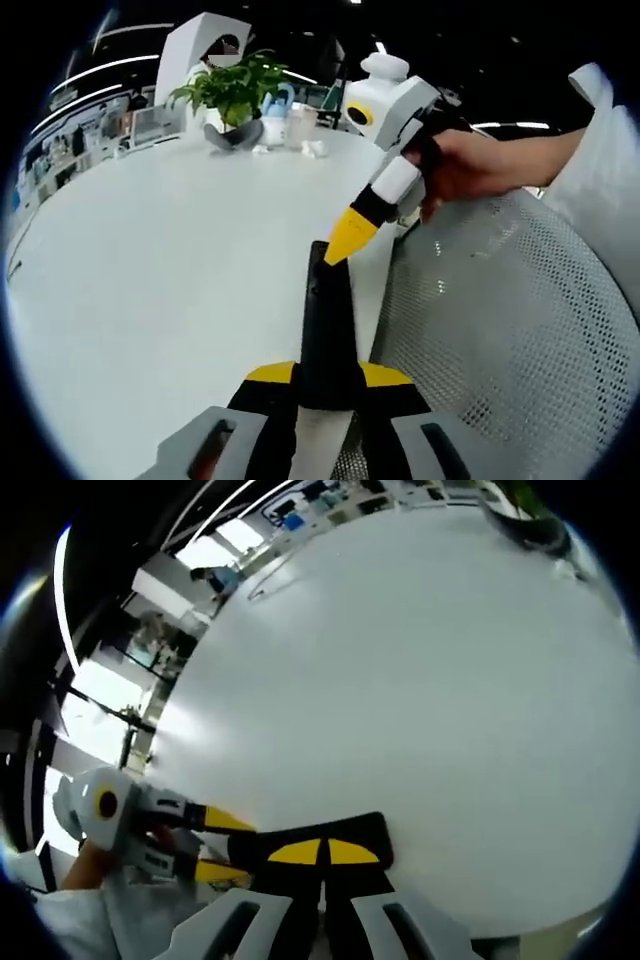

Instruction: Press the specified remote control buttons in sequence, fully releasing each button before pressing the next.

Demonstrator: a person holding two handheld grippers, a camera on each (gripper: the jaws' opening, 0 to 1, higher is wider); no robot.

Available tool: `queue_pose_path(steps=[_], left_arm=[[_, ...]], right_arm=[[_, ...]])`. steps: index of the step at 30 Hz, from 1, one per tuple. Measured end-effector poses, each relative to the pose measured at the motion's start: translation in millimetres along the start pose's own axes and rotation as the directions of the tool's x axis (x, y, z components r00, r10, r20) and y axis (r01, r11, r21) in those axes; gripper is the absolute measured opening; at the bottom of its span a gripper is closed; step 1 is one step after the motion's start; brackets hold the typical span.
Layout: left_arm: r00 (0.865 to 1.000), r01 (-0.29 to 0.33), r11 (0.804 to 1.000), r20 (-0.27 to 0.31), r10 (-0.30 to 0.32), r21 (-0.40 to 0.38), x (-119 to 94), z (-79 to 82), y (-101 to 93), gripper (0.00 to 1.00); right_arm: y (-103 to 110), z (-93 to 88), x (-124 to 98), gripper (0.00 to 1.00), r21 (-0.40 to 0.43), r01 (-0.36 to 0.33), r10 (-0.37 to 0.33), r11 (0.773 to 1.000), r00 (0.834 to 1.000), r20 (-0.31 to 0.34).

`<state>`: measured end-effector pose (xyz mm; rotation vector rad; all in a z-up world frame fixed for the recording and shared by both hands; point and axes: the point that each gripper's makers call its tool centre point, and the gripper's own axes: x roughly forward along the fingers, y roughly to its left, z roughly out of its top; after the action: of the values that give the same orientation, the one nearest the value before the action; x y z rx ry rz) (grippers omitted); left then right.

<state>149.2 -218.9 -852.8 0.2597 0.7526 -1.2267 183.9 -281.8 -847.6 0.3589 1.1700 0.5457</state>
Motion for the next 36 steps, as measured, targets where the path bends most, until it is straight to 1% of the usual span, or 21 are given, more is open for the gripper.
queue_pose_path(steps=[4,7,9,10,11,12,13,19,23,25,28,33,36], left_arm=[[1.0,0.001,1.0,-0.003,-0.001,0.015,0.0,-0.3,-0.7,0.23],[1.0,0.002,1.0,-0.002,-0.002,0.012,0.0,0.1,-0.4,0.24],[1.0,0.002,1.0,-0.003,-0.002,0.016,0.5,0.2,-0.4,0.24],[1.0,-0.01,0.994,-0.01,0.011,0.106,0.8,-0.4,1.7,0.25],[1.0,-0.013,0.992,-0.009,0.014,0.129,1.6,-0.8,0.3,0.25],[1.0,-0.012,0.995,-0.011,0.013,0.103,2.0,-1.9,-2.1,0.25],[1.0,-0.011,0.995,-0.01,0.012,0.094,2.1,-1.4,-0.7,0.25],[1.0,-0.011,0.996,-0.01,0.012,0.088,2.3,-1.0,0.2,0.25],[1.0,-0.009,0.996,-0.011,0.01,0.089,2.3,-1.3,0.5,0.25],[1.0,-0.008,0.996,-0.01,0.009,0.091,2.5,-1.4,0.9,0.25],[1.0,-0.007,0.996,-0.01,0.008,0.094,2.6,-1.5,0.7,0.25],[1.0,-0.006,0.995,-0.011,0.007,0.096,2.7,-1.5,0.9,0.25],[1.0,-0.007,0.994,-0.013,0.009,0.106,2.6,-2.0,0.9,0.24]], right_arm=[[-2.1,-0.2,0.1,0.0,0.014,0.003,-0.003,1.0,1.0,0.006],[-0.8,-0.5,0.6,0.0,-0.003,0.01,-0.01,1.0,1.0,0.016],[-1.3,0.5,1.2,0.0,-0.029,0.017,-0.016,0.999,1.0,0.025],[-1.2,1.7,2.1,0.0,-0.039,0.019,-0.017,0.999,0.999,0.037],[-0.6,1.6,2.2,0.0,-0.052,0.02,-0.019,0.998,0.999,0.028],[-1.9,1.2,2.3,0.0,-0.061,0.021,-0.019,0.998,1.0,0.025],[-2.0,1.3,2.5,0.0,-0.061,0.02,-0.018,0.998,0.999,0.028],[-3.1,1.7,0.9,0.0,-0.055,0.015,-0.013,0.998,0.999,0.031],[-4.8,2.9,1.1,0.0,-0.001,-0.006,0.006,1.0,1.0,0.03],[-5.6,3.1,0.1,0.0,0.044,-0.017,0.016,0.999,0.999,0.032],[-4.5,3.1,0.3,0.0,0.047,-0.018,0.016,0.999,0.999,0.03],[-2.3,2.8,0.3,0.0,0.009,-0.003,0.003,1.0,1.0,0.023],[-3.5,2.0,-0.5,0.0,0.01,-0.004,0.004,1.0,1.0,0.015]])
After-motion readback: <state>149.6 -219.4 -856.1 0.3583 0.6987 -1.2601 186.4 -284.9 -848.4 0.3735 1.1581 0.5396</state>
